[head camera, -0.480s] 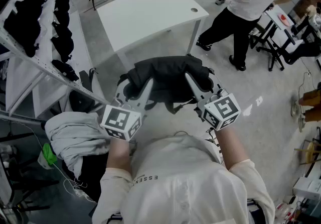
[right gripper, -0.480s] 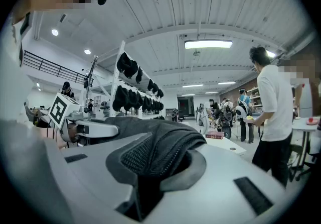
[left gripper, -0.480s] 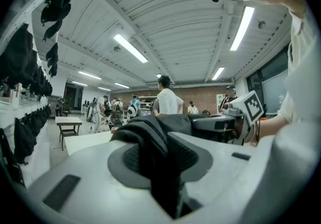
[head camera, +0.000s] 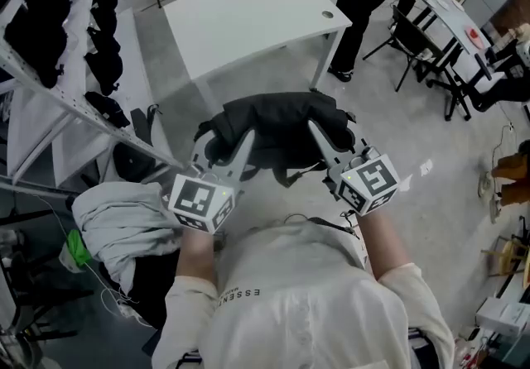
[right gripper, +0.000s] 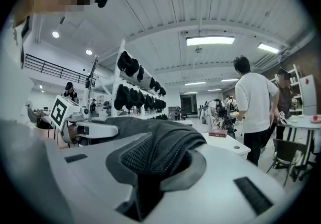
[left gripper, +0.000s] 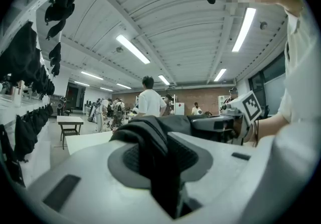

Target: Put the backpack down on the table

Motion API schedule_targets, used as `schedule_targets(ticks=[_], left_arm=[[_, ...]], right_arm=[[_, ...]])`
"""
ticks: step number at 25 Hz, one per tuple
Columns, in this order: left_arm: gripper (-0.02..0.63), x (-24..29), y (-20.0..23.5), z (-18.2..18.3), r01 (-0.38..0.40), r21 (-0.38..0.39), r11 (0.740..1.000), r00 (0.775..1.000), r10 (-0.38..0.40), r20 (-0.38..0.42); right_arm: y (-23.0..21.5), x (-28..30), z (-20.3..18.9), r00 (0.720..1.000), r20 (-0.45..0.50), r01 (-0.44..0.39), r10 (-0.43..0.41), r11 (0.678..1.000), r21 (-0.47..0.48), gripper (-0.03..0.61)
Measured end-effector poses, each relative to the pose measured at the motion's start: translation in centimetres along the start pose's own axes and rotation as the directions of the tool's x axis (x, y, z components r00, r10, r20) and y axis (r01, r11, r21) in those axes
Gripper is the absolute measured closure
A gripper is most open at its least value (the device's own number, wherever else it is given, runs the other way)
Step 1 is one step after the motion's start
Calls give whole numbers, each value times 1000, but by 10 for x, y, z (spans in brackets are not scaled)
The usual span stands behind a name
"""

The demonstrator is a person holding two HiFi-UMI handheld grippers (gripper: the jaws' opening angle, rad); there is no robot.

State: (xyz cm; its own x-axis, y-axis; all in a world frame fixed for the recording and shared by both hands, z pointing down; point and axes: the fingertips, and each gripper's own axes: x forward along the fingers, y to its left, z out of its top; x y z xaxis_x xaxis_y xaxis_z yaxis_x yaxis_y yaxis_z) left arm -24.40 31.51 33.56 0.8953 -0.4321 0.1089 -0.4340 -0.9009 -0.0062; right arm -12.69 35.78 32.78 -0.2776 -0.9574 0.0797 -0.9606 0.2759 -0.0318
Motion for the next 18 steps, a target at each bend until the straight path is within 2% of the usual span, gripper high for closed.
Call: schedule_targets(ticks=[6,10,18], left_arm=[[512,9,9,-5,-20,-7,1000,1000,20,-8],[512,21,17,-9,-49,-28,998,999,49,-23],[512,83,44,-8,-145,-25,989,989,144,-44]], right_arm=[[-9,13,-6,1000,-8,-19,19,999,31,508],[-21,26,-9,998,-23,-62,63,998,33,508],[-84,73,-10,984,-15,-175,176,982,65,508]])
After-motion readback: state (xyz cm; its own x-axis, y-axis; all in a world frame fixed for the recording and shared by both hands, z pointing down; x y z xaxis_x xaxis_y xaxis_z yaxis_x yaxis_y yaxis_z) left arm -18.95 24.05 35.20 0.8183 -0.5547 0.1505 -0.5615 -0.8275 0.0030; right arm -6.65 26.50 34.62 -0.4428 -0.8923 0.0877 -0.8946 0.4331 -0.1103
